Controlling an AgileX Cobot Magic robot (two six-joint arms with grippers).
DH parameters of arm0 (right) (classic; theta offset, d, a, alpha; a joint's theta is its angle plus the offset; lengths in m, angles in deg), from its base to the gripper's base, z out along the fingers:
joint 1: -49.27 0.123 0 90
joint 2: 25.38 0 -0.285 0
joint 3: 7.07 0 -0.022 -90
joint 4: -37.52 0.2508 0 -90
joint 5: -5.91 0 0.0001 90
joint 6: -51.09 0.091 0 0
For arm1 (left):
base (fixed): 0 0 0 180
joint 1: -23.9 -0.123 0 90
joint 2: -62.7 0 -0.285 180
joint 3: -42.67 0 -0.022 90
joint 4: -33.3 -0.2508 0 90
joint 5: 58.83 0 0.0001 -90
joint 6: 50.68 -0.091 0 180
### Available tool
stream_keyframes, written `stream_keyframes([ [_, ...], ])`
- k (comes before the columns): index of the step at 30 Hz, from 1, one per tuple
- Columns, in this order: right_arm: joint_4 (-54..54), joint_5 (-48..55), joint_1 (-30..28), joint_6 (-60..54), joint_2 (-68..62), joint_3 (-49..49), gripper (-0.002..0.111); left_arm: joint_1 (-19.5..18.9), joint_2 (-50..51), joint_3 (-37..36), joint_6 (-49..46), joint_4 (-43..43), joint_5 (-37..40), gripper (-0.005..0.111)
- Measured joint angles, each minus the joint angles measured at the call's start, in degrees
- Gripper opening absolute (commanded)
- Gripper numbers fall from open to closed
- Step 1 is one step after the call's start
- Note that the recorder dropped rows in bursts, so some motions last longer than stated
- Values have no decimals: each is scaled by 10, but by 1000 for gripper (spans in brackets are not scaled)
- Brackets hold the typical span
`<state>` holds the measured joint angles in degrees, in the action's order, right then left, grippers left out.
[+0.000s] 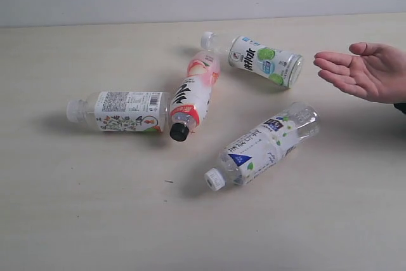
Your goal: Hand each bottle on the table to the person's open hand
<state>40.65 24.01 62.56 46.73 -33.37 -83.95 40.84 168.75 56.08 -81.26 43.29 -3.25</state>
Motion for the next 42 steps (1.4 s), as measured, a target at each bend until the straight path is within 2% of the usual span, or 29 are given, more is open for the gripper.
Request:
stream_keyframes([
  [4, 0, 0, 2, 0, 0, 0, 0, 7, 60, 76, -86, 1, 113, 0],
  [9, 0, 1, 2, 0, 0, 0, 0, 9, 100, 107, -190, 0, 136, 0],
  [13, 0, 1, 2, 0, 0, 0, 0, 19, 124, 108, -231, -1, 141, 3],
  [16, 0, 1, 2, 0, 0, 0, 0, 36, 149, 108, -270, -1, 142, 19],
  [18, 0, 1, 2, 0, 0, 0, 0, 50, 165, 108, -296, -1, 143, 36],
  [20, 0, 1, 2, 0, 0, 0, 0, 64, 176, 108, -315, -6, 144, 60],
  [22, 0, 1, 2, 0, 0, 0, 0, 81, 182, 106, -340, -17, 144, 74],
  [28, 0, 1, 2, 0, 0, 0, 0, 120, 186, 64, -381, -82, 144, 75],
  [35, 0, 1, 2, 0, 0, 0, 0, 120, 186, 27, -369, -100, 136, 86],
  [42, 0, 1, 2, 0, 0, 0, 0, 120, 191, 22, -340, -100, 113, 86],
])
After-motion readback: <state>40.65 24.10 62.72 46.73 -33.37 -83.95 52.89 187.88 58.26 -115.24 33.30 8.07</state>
